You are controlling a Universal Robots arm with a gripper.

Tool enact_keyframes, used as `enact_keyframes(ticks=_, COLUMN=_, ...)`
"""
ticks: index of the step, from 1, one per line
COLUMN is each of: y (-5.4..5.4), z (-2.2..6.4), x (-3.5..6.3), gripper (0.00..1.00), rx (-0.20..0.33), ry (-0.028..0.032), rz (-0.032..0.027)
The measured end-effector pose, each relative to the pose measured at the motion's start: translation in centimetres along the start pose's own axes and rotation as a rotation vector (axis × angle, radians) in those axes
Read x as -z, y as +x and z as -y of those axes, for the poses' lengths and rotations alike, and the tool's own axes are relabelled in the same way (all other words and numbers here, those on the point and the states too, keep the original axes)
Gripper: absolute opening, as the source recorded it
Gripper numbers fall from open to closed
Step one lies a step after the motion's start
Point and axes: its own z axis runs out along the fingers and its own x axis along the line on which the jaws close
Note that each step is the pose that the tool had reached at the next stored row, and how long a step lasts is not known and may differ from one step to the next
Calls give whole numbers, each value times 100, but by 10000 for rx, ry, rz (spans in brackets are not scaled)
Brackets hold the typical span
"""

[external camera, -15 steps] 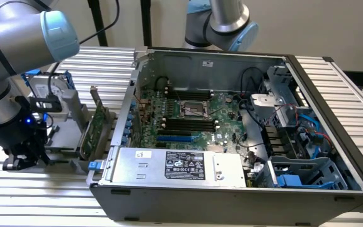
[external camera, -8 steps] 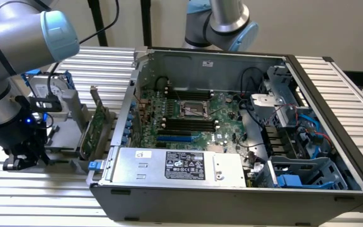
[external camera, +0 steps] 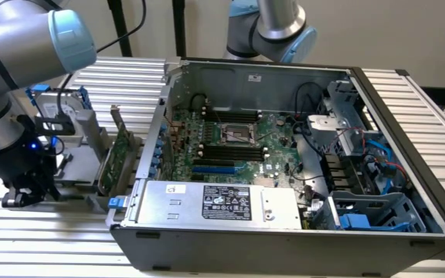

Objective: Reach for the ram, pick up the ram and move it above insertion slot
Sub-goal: 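Pick up the ram and move it above insertion slot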

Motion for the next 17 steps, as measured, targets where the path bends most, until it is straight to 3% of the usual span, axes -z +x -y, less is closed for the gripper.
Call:
enact_keyframes(ticks=7, y=-3, z=0, x=165, gripper=14, rx=0, ry=2, rz=1)
enact_keyframes(ticks=17, y=-11, z=36, x=613, gripper=14, rx=1, ry=0, rz=2)
